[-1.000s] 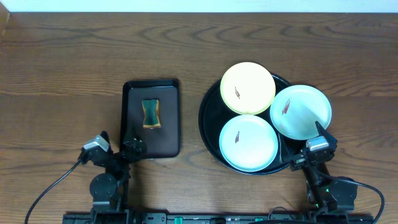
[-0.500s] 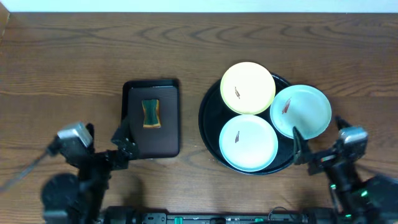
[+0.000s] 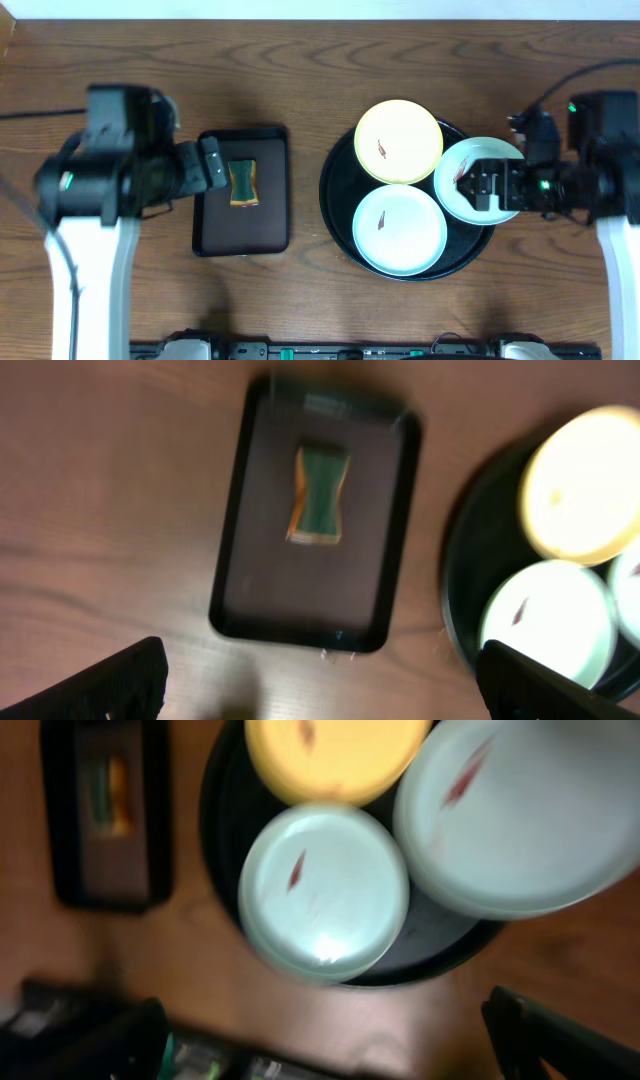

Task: Clean dirty plates on tray and stack at the side
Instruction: 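Move left gripper to the sponge and right gripper to the pale green plate rim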

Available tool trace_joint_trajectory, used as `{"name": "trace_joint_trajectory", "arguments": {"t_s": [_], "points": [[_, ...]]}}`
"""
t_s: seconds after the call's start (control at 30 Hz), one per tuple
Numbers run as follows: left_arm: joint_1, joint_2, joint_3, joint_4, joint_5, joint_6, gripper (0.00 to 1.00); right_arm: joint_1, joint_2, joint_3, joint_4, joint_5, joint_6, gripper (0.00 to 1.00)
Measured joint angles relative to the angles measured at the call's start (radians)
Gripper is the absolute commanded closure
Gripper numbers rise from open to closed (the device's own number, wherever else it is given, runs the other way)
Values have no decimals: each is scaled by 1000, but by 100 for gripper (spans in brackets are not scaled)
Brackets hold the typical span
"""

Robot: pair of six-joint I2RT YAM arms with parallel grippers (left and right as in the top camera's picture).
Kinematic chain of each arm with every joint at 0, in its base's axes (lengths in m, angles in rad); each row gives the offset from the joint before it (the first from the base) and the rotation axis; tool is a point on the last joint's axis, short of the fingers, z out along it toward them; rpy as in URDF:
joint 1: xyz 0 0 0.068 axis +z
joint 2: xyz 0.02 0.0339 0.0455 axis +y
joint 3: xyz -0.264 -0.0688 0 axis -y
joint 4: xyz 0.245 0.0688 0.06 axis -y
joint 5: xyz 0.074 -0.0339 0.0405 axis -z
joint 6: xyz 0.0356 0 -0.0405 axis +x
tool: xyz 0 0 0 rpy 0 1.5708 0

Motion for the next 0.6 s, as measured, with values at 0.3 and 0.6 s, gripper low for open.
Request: {"name": "trace_joint_trajectory", "arguments": {"t_s": [0.3, 0.6], "points": [[-2, 196, -6, -31, 7, 12, 18, 28, 118, -97, -9, 27, 71, 57], [-17, 225, -142, 137, 6, 11, 18, 169, 117, -420, 269, 181, 254, 52]]}}
